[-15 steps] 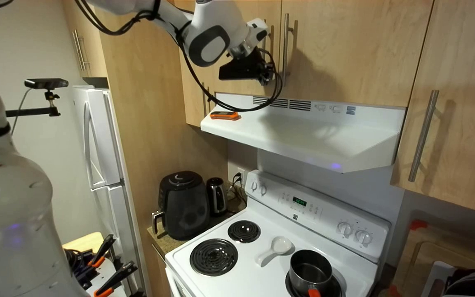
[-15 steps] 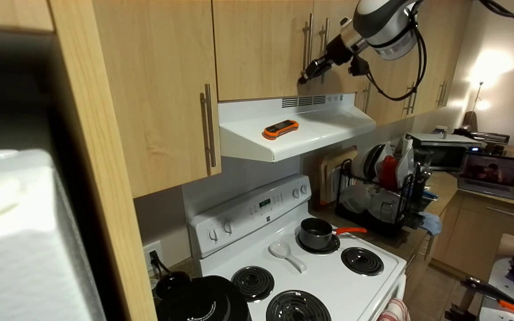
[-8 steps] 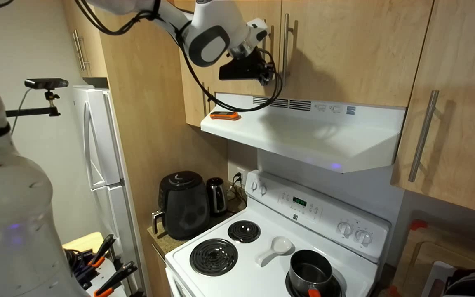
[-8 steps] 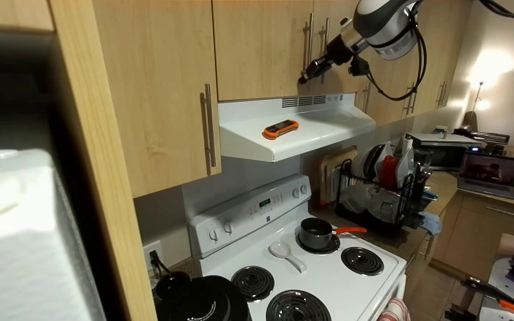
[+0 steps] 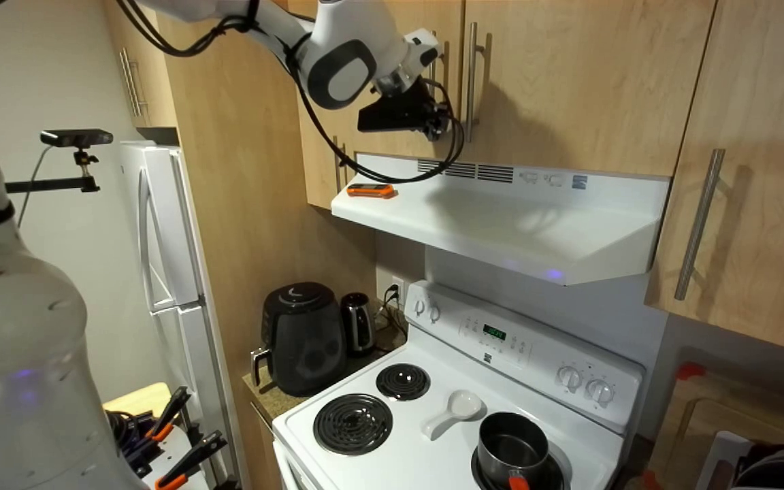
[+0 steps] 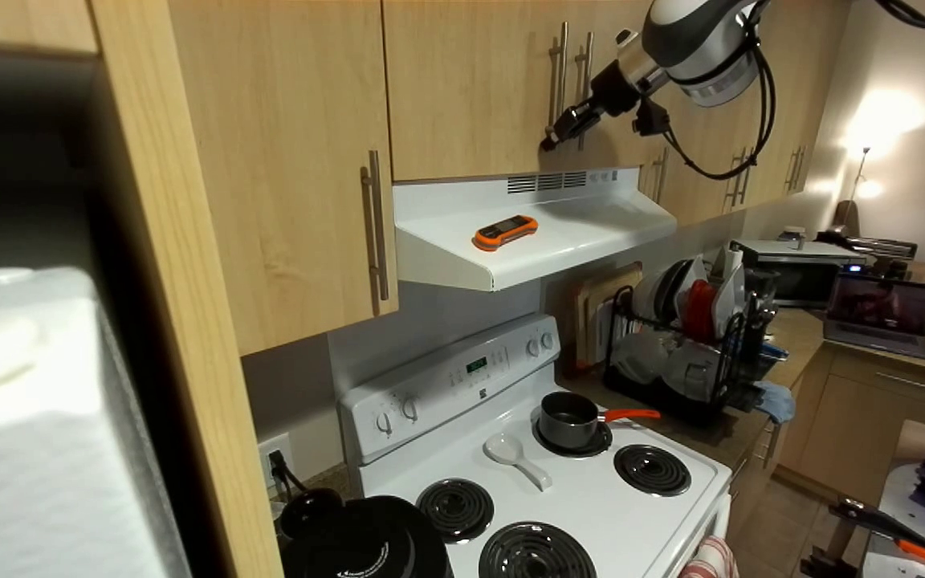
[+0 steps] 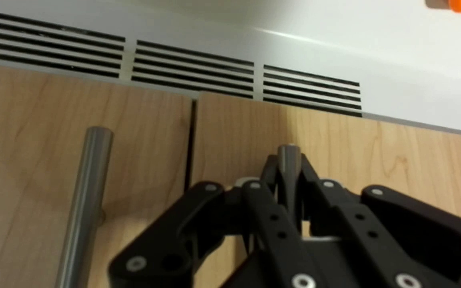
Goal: Open the left cabinet door
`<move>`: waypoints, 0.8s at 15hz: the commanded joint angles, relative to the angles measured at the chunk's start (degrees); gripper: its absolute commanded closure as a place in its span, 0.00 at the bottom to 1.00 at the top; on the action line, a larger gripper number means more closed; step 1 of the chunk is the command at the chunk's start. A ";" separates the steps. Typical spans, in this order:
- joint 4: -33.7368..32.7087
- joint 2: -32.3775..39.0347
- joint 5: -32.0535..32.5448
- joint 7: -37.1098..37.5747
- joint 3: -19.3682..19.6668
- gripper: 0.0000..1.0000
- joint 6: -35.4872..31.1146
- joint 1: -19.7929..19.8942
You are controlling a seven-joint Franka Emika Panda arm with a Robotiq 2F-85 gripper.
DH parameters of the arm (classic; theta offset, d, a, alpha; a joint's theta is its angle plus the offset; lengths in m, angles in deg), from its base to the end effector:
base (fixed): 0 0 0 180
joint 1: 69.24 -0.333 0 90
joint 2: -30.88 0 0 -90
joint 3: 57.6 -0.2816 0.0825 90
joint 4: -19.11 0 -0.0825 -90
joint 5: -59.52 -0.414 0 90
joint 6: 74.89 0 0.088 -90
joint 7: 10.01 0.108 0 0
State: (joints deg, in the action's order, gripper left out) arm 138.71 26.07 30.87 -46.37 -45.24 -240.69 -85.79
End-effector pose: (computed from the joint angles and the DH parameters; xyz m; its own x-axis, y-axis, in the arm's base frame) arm 0.6064 0.0133 0.5140 0.5760 0.1746 0.7986 0.2538 -0.9669 0.0284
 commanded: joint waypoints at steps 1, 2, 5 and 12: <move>4.28 -4.28 2.40 0.91 -0.33 0.95 1.64 0.49; 4.76 -4.73 2.85 1.14 -0.44 0.95 1.69 0.58; 6.28 -6.22 4.94 2.23 -0.81 0.95 1.72 0.85; 9.78 -9.93 9.58 4.88 -1.83 0.95 2.57 1.32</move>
State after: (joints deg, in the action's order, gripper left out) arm 144.53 20.41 37.66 -43.56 -45.94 -240.21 -85.67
